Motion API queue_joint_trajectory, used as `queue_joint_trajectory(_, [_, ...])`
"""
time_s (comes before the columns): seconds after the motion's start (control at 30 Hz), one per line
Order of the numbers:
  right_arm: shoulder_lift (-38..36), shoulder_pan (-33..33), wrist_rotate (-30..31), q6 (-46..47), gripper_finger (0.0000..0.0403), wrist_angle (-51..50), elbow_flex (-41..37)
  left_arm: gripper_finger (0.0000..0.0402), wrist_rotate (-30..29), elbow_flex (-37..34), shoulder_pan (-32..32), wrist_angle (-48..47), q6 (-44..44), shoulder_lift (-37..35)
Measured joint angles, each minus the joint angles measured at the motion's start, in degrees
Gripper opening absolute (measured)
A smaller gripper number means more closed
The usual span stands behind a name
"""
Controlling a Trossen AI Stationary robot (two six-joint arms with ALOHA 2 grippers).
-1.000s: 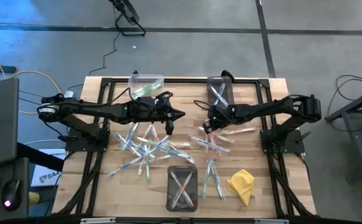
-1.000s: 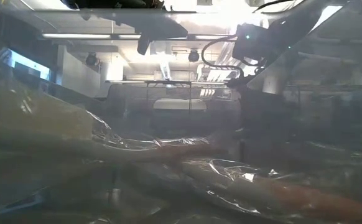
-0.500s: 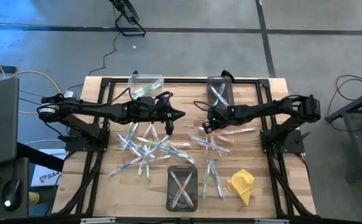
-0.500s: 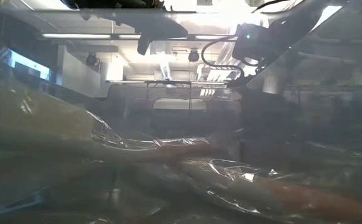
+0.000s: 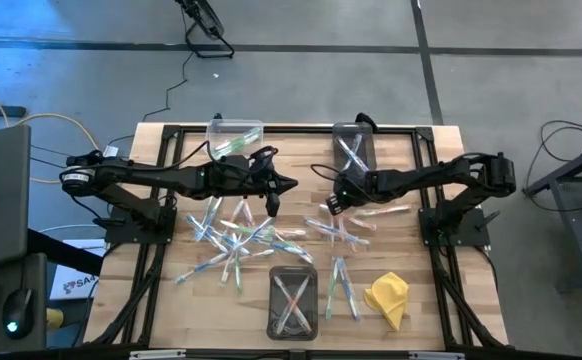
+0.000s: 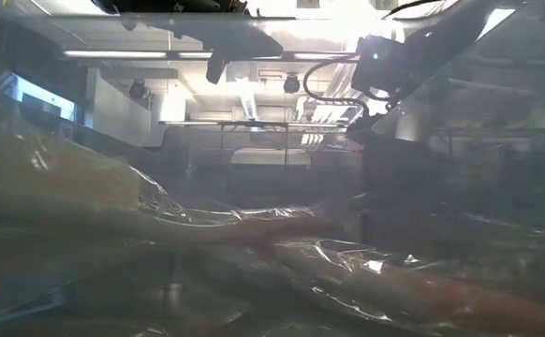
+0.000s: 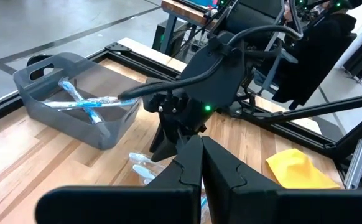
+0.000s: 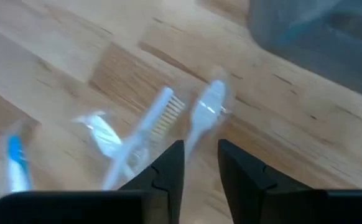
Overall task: Pick & Place Toothbrushes
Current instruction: Put the orange toothbrush into the bottom black bin
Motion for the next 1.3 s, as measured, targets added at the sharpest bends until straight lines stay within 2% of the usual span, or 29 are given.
queue_joint_trajectory(0.2, [0.00, 0.00, 0.43, 2.74, 0.0132, 3.38, -2.99, 0.0000, -0.02, 0.00, 0.00, 0.00, 0.01, 0.00])
queue_joint_trajectory(0.37, [0.00, 0.04, -0.75, 3.23, 0.0146, 10.19, -5.21, 0.0000, -0.02, 0.00, 0.00, 0.00, 0.00, 0.02])
queue_joint_trajectory(0.7, [-2.97, 0.04, -1.97, 1.72, 0.0125, 10.27, -5.22, 0.0000, -0.02, 0.00, 0.00, -0.16, 0.00, 0.02])
queue_joint_trajectory(0.87, [-6.28, 0.04, -6.07, -1.32, 0.0109, 10.22, -5.17, 0.0000, -0.04, 0.00, 0.00, -0.23, 0.00, 0.02])
queue_joint_trajectory(1.07, [-5.21, 0.15, -7.14, -4.79, 0.0099, 8.22, -5.16, 0.0000, -0.05, 0.00, 0.00, -0.37, 0.50, 0.02])
queue_joint_trajectory(1.3, [-1.55, 1.52, -6.64, -4.80, 0.0109, 7.68, -5.20, 0.0000, -0.06, 0.00, 0.00, -0.37, 0.63, 0.02])
